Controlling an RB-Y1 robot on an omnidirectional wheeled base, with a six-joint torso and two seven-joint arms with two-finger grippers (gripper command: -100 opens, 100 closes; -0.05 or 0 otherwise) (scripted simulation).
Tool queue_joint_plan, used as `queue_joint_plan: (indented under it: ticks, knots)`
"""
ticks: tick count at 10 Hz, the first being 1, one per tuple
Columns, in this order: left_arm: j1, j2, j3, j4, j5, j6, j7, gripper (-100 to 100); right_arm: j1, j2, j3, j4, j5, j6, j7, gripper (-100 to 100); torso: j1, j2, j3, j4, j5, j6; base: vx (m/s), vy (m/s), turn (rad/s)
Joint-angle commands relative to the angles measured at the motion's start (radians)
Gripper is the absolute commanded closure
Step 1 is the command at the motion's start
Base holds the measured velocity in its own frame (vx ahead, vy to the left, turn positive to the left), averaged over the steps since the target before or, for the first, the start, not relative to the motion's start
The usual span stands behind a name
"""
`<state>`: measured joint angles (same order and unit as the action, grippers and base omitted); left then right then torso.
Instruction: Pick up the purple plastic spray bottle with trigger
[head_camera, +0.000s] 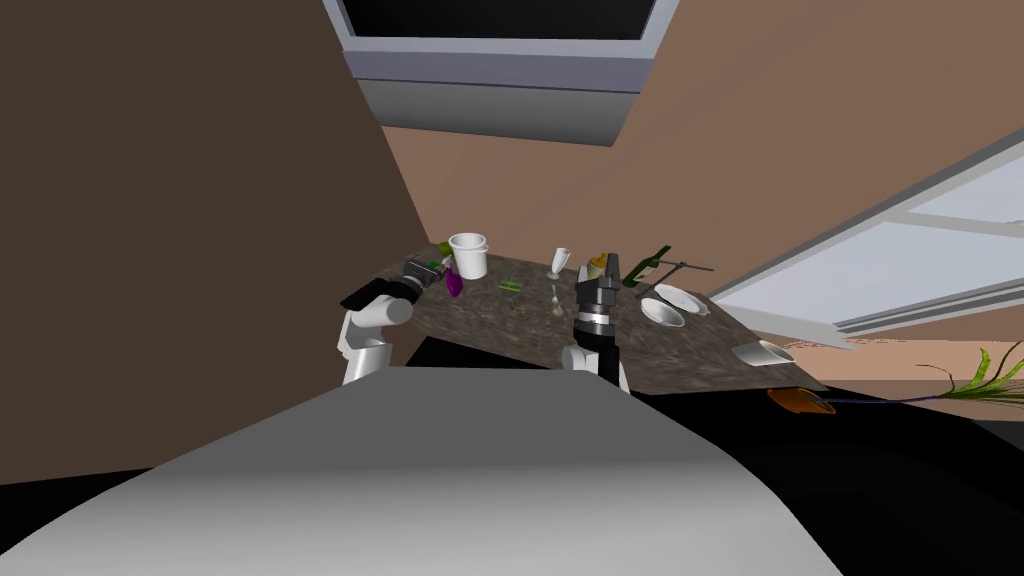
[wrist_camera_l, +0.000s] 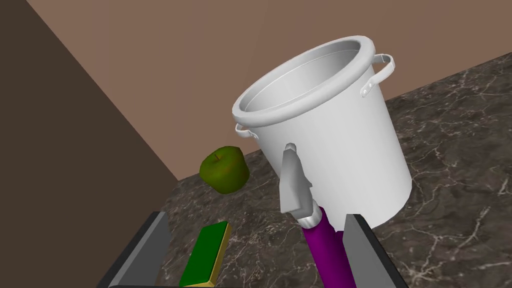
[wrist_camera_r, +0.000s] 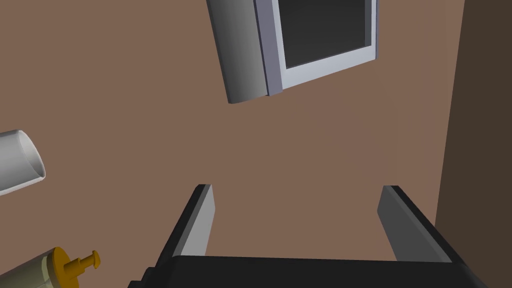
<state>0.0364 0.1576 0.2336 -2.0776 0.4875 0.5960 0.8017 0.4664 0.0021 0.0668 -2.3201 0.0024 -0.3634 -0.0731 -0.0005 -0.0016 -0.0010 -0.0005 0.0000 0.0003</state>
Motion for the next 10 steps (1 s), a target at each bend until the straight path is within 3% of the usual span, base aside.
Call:
queue_joint_plan:
  ticks: [1,2,5,8,10]
  knots:
    - [-0.016,-0.006,0.021,0.020,0.020,0.050,0.017,-100,0.000,0.000,0.000,0.000,0.000,0.000,0.000,0,0.000,0.000,0.000,0.000,0.000,0.000,0.029,-0.010,0.010]
    - [-0.016,-0.006,0.021,0.020,0.020,0.070,0.017,-100,0.000,0.000,0.000,0.000,0.000,0.000,0.000,0,0.000,0.000,0.000,0.000,0.000,0.000,0.024,-0.008,0.002]
    - [-0.041,-0.014,0.058,0.053,0.057,0.159,0.044,-100,0.000,0.000,0.000,0.000,0.000,0.000,0.000,0,0.000,0.000,0.000,0.000,0.000,0.000,0.022,-0.009,0.004]
    - [-0.052,-0.019,0.077,0.068,0.075,0.211,0.056,-100,0.000,0.000,0.000,0.000,0.000,0.000,0.000,0,0.000,0.000,0.000,0.000,0.000,0.000,0.025,-0.003,0.002]
    - [-0.071,-0.030,0.112,0.097,0.106,0.276,0.076,-100,0.000,0.000,0.000,0.000,0.000,0.000,0.000,0,0.000,0.000,0.000,0.000,0.000,0.000,0.038,0.000,0.002]
